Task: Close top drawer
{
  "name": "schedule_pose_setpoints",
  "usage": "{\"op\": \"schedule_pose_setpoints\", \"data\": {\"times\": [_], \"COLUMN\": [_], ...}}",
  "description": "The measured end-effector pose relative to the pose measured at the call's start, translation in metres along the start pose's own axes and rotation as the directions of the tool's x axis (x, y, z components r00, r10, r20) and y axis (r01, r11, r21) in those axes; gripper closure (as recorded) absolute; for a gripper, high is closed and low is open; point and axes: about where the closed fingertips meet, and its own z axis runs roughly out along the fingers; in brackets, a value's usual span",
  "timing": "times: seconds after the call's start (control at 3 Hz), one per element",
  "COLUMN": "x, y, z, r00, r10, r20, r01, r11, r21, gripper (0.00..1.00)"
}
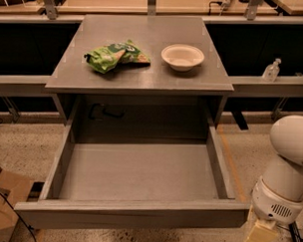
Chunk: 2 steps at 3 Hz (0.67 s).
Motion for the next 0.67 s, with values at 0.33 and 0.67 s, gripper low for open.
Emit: {"op": "schedule_pose_setpoints", "data": {"times": [0.33, 0.67], "x": [-0.028, -0.052], "y": [0.009, -0.013], "z": [0.011, 0.028], "r00": [0.999, 0.997], "r10": [-0.010, 0.000], "r20": [0.041, 0.079], "r01": [0.009, -0.010], "r11": [0.9996, 0.9916], "r21": [0.026, 0.129], "gripper": [1.00, 1.00]}}
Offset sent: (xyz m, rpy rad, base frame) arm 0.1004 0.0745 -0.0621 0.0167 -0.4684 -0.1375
